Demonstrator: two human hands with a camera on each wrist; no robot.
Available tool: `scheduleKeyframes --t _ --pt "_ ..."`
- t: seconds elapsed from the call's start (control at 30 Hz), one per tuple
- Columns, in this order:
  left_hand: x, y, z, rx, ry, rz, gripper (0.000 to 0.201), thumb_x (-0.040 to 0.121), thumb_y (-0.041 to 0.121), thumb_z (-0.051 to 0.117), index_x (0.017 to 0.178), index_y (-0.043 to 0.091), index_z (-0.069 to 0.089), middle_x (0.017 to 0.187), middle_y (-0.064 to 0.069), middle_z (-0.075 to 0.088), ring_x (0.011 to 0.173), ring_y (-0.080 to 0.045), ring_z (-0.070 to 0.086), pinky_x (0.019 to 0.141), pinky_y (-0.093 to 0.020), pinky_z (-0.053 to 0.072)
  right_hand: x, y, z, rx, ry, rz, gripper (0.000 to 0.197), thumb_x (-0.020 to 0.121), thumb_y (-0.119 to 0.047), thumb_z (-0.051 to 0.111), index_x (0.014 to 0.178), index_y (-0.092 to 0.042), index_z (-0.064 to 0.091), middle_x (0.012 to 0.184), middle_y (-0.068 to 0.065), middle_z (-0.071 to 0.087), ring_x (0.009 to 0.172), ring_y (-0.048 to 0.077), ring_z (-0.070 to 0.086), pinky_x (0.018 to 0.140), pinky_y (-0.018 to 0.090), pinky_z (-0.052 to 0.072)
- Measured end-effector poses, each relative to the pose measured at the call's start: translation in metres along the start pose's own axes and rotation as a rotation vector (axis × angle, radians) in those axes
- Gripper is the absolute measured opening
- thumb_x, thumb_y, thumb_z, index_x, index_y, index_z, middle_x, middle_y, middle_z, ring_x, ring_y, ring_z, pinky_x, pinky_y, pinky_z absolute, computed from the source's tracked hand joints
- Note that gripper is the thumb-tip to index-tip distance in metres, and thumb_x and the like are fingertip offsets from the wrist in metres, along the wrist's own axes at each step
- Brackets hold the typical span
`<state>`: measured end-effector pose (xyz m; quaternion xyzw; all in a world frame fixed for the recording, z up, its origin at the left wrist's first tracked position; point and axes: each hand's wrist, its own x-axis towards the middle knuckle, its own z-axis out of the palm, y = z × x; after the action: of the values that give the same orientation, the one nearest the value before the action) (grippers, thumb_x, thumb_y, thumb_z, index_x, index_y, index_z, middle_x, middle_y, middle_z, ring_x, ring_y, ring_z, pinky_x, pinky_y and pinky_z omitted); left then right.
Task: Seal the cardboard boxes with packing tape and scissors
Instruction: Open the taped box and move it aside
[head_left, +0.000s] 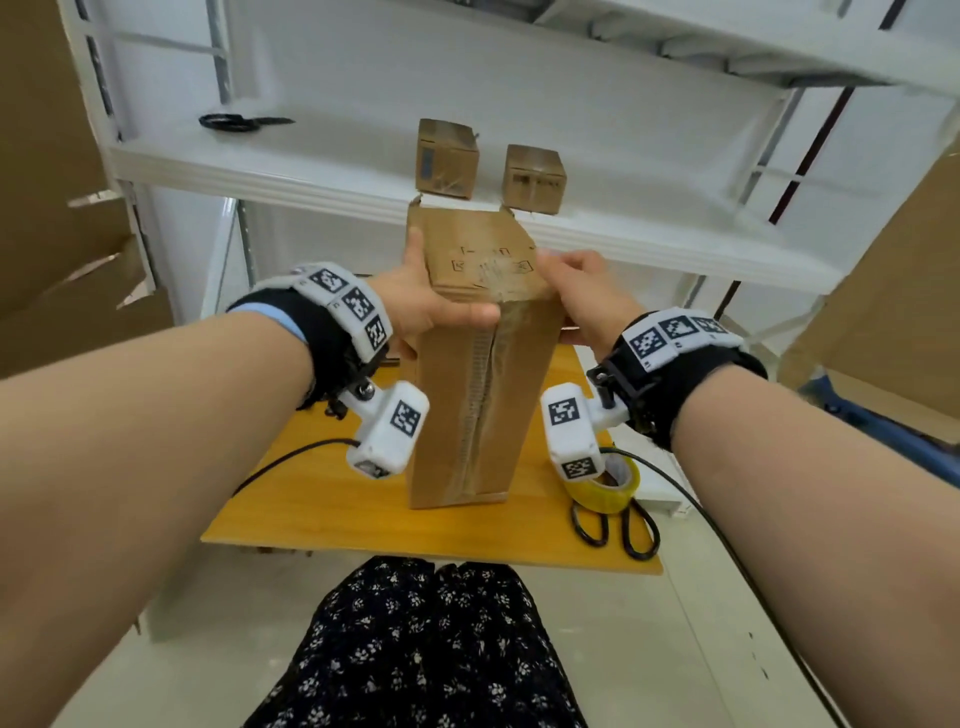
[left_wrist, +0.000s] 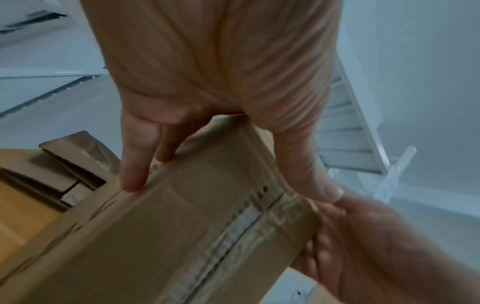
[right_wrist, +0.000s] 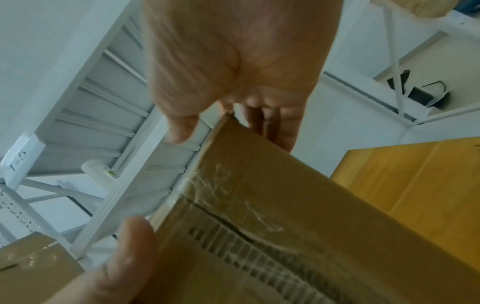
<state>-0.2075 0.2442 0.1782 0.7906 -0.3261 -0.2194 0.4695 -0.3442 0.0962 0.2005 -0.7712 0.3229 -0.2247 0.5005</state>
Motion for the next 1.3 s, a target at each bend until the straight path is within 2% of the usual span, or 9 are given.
scheduleKeyframes --t 0.17,0.37,0.67,0.73,0.8,0.87,1.07,1.2,1.3 --pt "-0.004 -0.021 0.021 0.000 0.201 0.091 0.151 0.049 0.043 0.094 0.146 0.044 -0.021 0.145 -0.001 0.048 0.120 -0.024 0.057 0.100 -0.047 0.049 -0.003 0.031 0.014 -0.010 0.007 -0.103 0.104 0.057 -0.081 0.073 0.142 -0.039 0.031 0.130 -0.002 0.061 0.111 0.019 0.064 0.100 0.047 0.051" --pt "-0.003 -0.051 0.051 -0.110 0.263 -0.001 0.116 0.047 0.049 0.093 0.144 0.030 0.033 0.122 0.010 0.064 0.107 -0.015 0.062 0.098 -0.038 0.050 0.003 0.035 0.015 0.011 0.019 -0.103 0.095 0.047 -0.086 0.074 0.124 -0.046 0.036 0.121 -0.004 0.066 0.102 0.020 0.070 0.092 0.047 0.056" --pt "-0.012 -0.047 0.047 0.173 0.067 -0.086 0.132 0.066 0.012 0.085 0.150 0.044 -0.012 0.117 0.004 0.061 0.102 -0.024 0.064 0.091 -0.045 0.054 0.002 0.039 0.006 0.114 -0.020 -0.061 0.097 0.049 -0.073 0.085 0.126 -0.040 0.035 0.117 -0.002 0.068 0.097 0.023 0.072 0.090 0.050 0.057" --pt "-0.014 -0.044 0.035 0.118 -0.016 -0.100 0.122 0.065 0.008 0.078 0.151 0.044 0.000 0.122 0.000 0.058 0.102 -0.025 0.062 0.091 -0.043 0.053 0.000 0.039 0.006 0.132 -0.031 -0.055 0.094 0.053 -0.069 0.085 0.127 -0.039 0.035 0.118 -0.002 0.067 0.097 0.022 0.072 0.091 0.050 0.056" --pt "-0.013 -0.035 0.019 -0.101 -0.021 -0.108 0.085 0.058 0.009 0.069 0.138 0.025 0.045 0.126 -0.010 0.059 0.099 -0.023 0.058 0.089 -0.039 0.050 -0.002 0.038 0.006 0.151 -0.049 -0.043 0.087 0.061 -0.061 0.085 0.128 -0.039 0.035 0.118 -0.002 0.066 0.097 0.021 0.072 0.090 0.049 0.057" --pt "-0.014 -0.026 0.004 -0.350 0.022 -0.131 0.059 0.047 0.015 0.065 0.105 0.015 0.065 0.131 -0.014 0.057 0.107 -0.026 0.055 0.096 -0.049 0.045 -0.004 0.036 0.007 0.167 -0.059 -0.033 0.081 0.069 -0.053 0.084 0.131 -0.037 0.034 0.118 -0.003 0.066 0.096 0.019 0.072 0.087 0.047 0.058" --pt "-0.042 0.002 -0.005 -0.596 -0.104 -0.086 0.025 0.069 0.022 0.058 0.092 0.012 0.058 0.101 -0.011 0.058 0.090 -0.029 0.055 0.092 -0.049 0.049 -0.012 0.023 0.001 0.222 -0.027 0.037 0.052 0.087 -0.031 0.073 0.128 -0.027 0.042 0.112 0.002 0.065 0.095 0.022 0.067 0.068 0.037 0.056" --pt "-0.043 0.017 -0.013 -0.490 -0.140 -0.070 0.049 0.085 0.046 0.062 0.113 0.006 0.062 0.105 -0.013 0.065 0.095 -0.032 0.066 0.086 -0.048 0.054 -0.014 0.005 -0.014 0.253 0.085 0.071 0.052 0.083 -0.058 0.063 0.115 -0.017 0.064 0.100 0.010 0.076 0.086 0.031 0.075 0.069 0.046 0.062" --pt "-0.046 0.029 -0.017 -0.449 -0.067 -0.094 0.058 0.082 0.057 0.064 0.116 0.011 0.063 0.105 -0.012 0.071 0.091 -0.029 0.071 0.074 -0.042 0.057 -0.021 -0.012 -0.030 0.155 0.074 0.104 0.066 0.080 -0.069 0.060 0.114 -0.012 0.058 0.091 0.021 0.075 0.080 0.035 0.075 0.076 0.048 0.062"
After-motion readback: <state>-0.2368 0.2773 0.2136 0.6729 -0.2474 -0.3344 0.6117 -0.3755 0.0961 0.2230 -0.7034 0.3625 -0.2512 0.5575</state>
